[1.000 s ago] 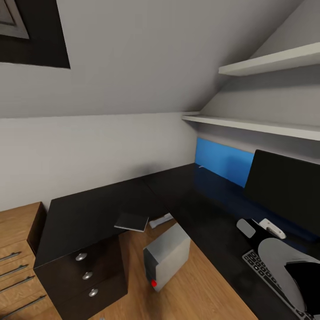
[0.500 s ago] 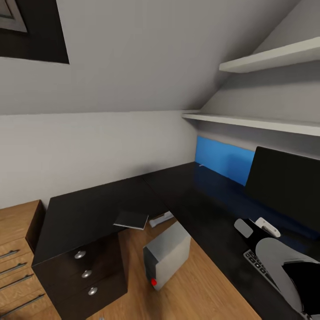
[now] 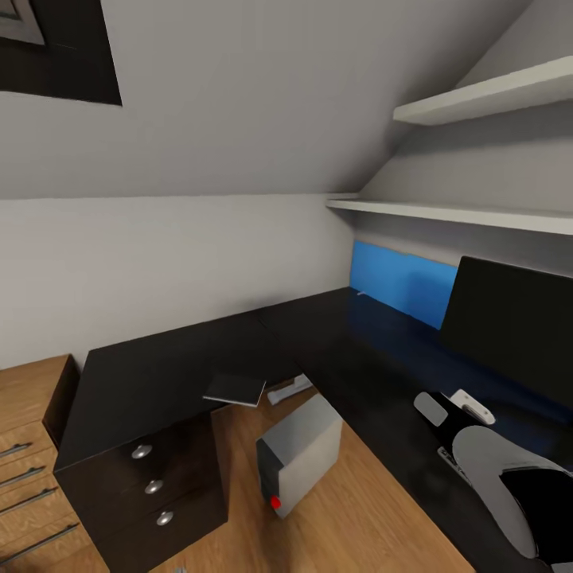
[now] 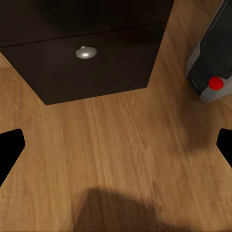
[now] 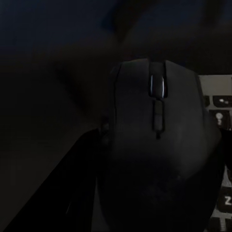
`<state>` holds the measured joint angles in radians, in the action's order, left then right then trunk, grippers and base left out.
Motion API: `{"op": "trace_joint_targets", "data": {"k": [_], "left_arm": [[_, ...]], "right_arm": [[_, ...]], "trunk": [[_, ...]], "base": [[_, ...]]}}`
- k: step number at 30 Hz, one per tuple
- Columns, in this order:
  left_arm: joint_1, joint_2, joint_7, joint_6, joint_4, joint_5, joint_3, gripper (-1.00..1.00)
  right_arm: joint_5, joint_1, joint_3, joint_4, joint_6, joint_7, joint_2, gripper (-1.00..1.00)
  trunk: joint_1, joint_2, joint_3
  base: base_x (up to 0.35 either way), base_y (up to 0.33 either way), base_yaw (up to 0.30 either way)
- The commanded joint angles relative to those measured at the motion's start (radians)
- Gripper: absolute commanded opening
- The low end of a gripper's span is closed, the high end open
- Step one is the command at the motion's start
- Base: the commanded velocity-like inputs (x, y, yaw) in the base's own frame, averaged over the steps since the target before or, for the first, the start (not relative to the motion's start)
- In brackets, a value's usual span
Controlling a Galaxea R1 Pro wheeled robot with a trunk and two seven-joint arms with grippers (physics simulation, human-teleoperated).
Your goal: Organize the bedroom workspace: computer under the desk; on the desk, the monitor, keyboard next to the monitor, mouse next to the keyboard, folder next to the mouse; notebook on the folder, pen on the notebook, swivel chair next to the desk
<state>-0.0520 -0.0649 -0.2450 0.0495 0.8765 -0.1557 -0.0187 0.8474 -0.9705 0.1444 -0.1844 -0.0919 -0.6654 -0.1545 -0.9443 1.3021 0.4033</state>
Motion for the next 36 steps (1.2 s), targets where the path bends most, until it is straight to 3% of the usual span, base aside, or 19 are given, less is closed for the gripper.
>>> {"op": "trace_joint_targets", "data": {"k": [1,6,17,22,28,36], "left_arm": [[0.000,0.000,-0.001,0.003,0.001,-0.010,-0.001,1.00],[0.000,-0.001,-0.002,0.004,0.001,-0.009,0.000,1.00],[0.000,0.000,0.002,0.003,-0.002,-0.006,0.001,1.00],[0.000,0.002,0.005,0.004,-0.006,-0.004,0.002,1.00],[0.000,0.002,0.007,0.004,-0.008,-0.004,0.002,1.00],[0.000,0.002,0.007,0.004,-0.010,-0.002,0.003,1.00]], "right_arm": [[0.012,-0.001,0.007,0.000,-0.007,0.000,0.004,-1.00],[0.012,-0.001,0.009,-0.001,-0.004,0.000,0.010,-1.00],[0.011,-0.001,0.012,0.000,0.035,0.023,0.019,-1.00],[0.006,-0.001,0.014,0.000,0.058,0.066,0.048,-1.00],[0.003,0.000,0.016,0.000,0.060,0.132,0.050,-1.00],[0.002,0.001,0.016,0.000,0.059,0.137,0.050,-1.00]], "trunk": [[-0.004,0.008,0.004],[-0.023,0.043,0.020],[-0.023,0.043,0.020],[-0.023,0.043,0.020],[-0.023,0.043,0.020],[-0.023,0.043,0.020]], "base": [[0.000,0.000,0.000],[0.000,0.000,0.000],[0.000,0.000,0.000],[0.000,0.000,0.000],[0.000,0.000,0.000],[0.022,0.030,0.000]]}}
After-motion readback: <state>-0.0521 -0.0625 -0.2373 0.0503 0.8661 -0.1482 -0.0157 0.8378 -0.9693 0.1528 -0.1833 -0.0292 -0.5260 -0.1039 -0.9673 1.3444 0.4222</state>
